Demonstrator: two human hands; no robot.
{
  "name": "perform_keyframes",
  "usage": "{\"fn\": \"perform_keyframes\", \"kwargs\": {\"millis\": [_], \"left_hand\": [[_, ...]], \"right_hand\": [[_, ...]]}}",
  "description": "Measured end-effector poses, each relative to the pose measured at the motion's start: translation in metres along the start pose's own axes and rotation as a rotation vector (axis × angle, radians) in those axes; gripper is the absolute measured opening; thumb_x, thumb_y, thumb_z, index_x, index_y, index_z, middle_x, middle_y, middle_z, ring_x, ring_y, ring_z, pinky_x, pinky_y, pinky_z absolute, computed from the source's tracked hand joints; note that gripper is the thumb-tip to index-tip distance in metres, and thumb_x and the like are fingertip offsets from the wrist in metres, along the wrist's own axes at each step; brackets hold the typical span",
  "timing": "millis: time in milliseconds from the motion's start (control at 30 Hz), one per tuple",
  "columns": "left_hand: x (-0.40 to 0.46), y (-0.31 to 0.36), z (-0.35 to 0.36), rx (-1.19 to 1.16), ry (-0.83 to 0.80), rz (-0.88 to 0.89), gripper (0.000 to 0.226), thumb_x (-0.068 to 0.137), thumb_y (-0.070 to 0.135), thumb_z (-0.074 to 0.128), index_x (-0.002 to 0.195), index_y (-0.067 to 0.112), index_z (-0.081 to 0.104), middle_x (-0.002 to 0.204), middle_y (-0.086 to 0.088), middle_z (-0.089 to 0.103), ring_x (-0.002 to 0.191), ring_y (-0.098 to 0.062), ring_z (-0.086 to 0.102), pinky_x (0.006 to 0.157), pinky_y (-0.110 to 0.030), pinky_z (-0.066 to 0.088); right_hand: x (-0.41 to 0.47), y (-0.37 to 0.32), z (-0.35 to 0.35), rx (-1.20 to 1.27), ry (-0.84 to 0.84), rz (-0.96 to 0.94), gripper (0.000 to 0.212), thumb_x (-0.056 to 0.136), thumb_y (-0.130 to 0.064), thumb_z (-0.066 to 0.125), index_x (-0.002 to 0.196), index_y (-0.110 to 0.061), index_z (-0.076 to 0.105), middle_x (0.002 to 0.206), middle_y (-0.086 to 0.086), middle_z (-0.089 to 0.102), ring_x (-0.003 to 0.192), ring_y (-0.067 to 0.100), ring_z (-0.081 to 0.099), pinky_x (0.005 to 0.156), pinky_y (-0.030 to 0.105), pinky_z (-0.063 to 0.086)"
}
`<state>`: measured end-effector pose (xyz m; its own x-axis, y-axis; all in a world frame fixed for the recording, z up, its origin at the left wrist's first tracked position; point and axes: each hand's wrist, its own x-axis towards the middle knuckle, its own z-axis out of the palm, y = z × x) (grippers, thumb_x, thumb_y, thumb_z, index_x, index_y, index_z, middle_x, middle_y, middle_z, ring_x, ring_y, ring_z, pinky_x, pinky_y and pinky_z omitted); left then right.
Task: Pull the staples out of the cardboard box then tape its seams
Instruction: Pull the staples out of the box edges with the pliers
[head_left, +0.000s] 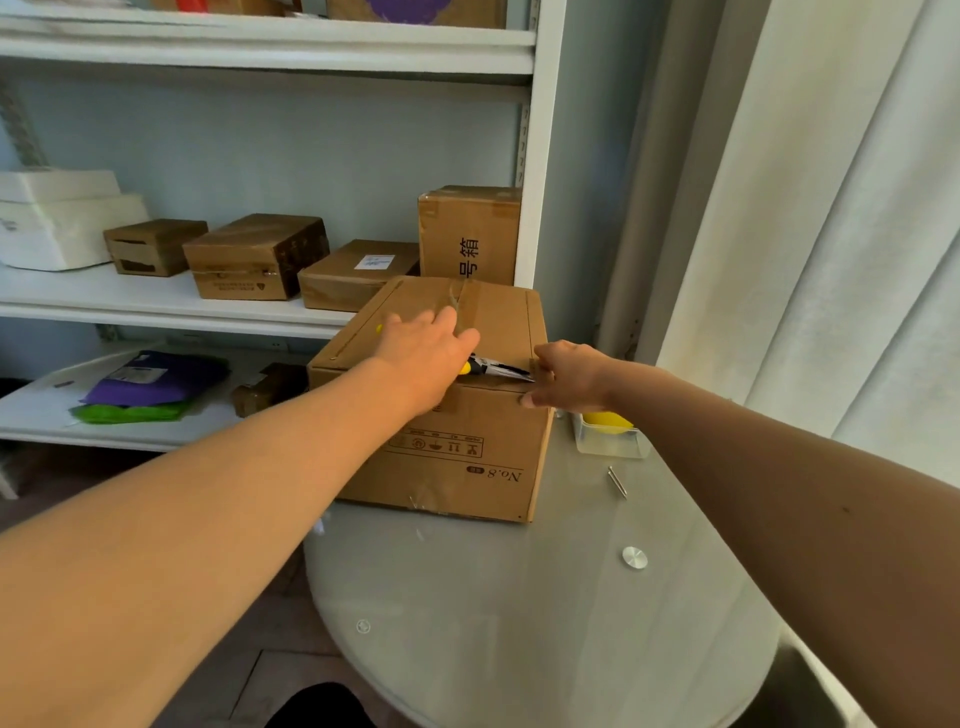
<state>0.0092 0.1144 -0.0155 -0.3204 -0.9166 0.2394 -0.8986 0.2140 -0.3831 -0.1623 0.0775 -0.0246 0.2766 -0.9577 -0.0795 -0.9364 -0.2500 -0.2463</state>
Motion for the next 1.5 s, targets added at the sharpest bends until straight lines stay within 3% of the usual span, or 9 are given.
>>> {"fn": "perform_keyframes", "kwargs": {"millis": [100,267,400,733,933,1100,1500], "left_hand": [[0.002,-0.004,0.002,-0.01,-0.024,0.035,0.048,0.087,-0.002,0.052,0.129,0.015,0.038,0.124,-0.012,0.042,0.118,-0.029,0.045,0.093,-0.049,0.042],[-0.002,-0.002,0.012,-0.057,0.009,-0.016,0.042,0.087,-0.002,0.053,0.122,0.015,0.041,0.115,-0.009,0.046,0.105,-0.027,0.05,0.069,-0.034,0.039],[-0.007,0.007,0.013,-0.092,0.015,-0.092,0.044,0.084,0.0,0.06,0.122,0.016,0.042,0.116,-0.01,0.046,0.107,-0.028,0.049,0.079,-0.038,0.044],[-0.016,0.014,0.017,-0.184,0.056,-0.18,0.046,0.083,0.005,0.064,0.122,0.015,0.041,0.116,-0.008,0.047,0.107,-0.025,0.051,0.081,-0.038,0.046],[-0.014,0.008,0.014,-0.152,0.067,-0.149,0.046,0.083,0.003,0.061,0.122,0.014,0.04,0.118,-0.009,0.044,0.109,-0.025,0.048,0.082,-0.037,0.044],[-0.007,0.002,0.013,-0.005,0.115,-0.061,0.052,0.08,0.003,0.062,0.125,0.014,0.038,0.122,-0.009,0.041,0.114,-0.026,0.045,0.088,-0.041,0.043],[-0.002,0.009,0.011,-0.084,0.01,-0.104,0.039,0.084,0.0,0.056,0.119,0.011,0.044,0.119,-0.012,0.042,0.109,-0.028,0.048,0.079,-0.036,0.043]], "right_hand": [[0.003,0.002,0.001,0.006,-0.006,-0.001,0.046,0.089,-0.034,0.064,0.126,-0.012,0.048,0.118,0.007,0.056,0.102,0.021,0.052,0.081,0.03,0.041],[0.005,0.002,0.003,0.04,-0.003,-0.005,0.044,0.089,-0.032,0.064,0.125,-0.012,0.048,0.111,0.004,0.053,0.1,0.019,0.05,0.082,0.029,0.041],[0.005,0.002,0.003,0.042,0.002,-0.001,0.044,0.089,-0.031,0.064,0.125,-0.012,0.048,0.114,0.006,0.054,0.099,0.019,0.05,0.082,0.029,0.04],[0.004,0.001,0.002,0.056,0.001,0.015,0.045,0.088,-0.031,0.066,0.125,-0.011,0.048,0.114,0.006,0.054,0.104,0.022,0.052,0.084,0.031,0.042],[0.004,-0.001,0.001,0.069,0.011,-0.004,0.043,0.089,-0.028,0.065,0.125,-0.01,0.05,0.115,0.008,0.057,0.108,0.024,0.054,0.085,0.031,0.042],[0.006,0.002,0.003,0.087,0.012,-0.001,0.043,0.088,-0.028,0.067,0.123,-0.011,0.051,0.107,0.004,0.054,0.099,0.02,0.051,0.082,0.03,0.041],[0.009,0.004,0.006,0.107,0.025,0.003,0.045,0.088,-0.029,0.067,0.126,-0.011,0.049,0.118,0.008,0.055,0.105,0.022,0.053,0.086,0.031,0.043]]}}
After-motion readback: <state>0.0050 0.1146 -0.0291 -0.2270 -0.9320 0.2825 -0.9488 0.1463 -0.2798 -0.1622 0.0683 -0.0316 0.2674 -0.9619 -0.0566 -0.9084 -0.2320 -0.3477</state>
